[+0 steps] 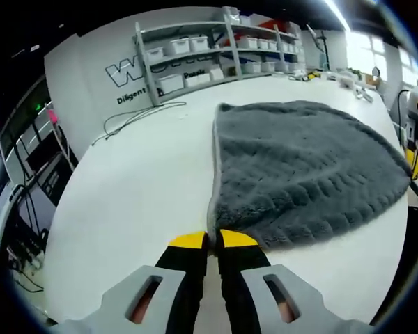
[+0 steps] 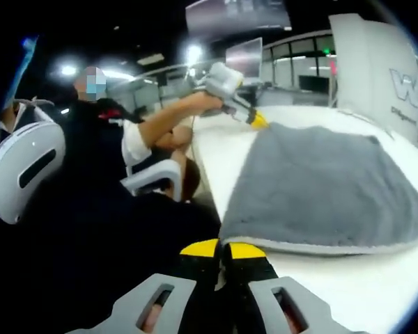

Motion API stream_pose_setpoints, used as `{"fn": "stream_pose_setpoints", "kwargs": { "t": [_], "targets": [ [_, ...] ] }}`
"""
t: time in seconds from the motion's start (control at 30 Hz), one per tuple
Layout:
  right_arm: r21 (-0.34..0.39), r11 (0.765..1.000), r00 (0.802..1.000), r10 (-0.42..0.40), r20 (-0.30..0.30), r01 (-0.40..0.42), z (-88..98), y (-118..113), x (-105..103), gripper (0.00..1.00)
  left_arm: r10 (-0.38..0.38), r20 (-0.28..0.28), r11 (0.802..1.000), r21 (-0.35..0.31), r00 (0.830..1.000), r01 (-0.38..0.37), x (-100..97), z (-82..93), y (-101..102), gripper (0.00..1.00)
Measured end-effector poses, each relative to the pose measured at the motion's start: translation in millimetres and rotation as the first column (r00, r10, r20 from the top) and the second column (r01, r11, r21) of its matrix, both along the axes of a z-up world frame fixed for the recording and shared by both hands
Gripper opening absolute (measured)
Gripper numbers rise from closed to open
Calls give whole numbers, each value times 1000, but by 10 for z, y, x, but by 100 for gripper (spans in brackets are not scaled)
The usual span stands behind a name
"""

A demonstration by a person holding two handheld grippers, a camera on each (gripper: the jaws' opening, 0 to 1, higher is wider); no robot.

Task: Open the folded towel by lifting each exposed corner and separating the folded layers until the towel lies flat within the target outline without major curled edges

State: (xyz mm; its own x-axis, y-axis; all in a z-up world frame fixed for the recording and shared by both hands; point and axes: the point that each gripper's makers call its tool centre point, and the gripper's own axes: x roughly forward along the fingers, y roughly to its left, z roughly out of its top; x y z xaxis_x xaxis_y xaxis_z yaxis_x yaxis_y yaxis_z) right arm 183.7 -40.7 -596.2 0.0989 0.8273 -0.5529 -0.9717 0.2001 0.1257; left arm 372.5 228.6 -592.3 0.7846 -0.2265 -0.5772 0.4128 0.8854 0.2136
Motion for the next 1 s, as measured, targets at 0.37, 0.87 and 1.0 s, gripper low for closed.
{"fn": "stream_pose_setpoints", "kwargs": {
  "t": [0.37,0.87,1.0],
  "targets": [
    [0,1000,1000,23,3,-23,-15,169,-41,0,1,1,1000,12,1000,-1,97,-7,61,6],
    [23,999,999,36,-18,-35,-41,341,-63,0,-6,-1,1000,-21,1000,6,247,-13,41,5],
    [20,999,999,45,-9,-45,-51,386,-79,0,-20,-3,1000,-18,1000,20,250,-27,3,5]
  ]
}}
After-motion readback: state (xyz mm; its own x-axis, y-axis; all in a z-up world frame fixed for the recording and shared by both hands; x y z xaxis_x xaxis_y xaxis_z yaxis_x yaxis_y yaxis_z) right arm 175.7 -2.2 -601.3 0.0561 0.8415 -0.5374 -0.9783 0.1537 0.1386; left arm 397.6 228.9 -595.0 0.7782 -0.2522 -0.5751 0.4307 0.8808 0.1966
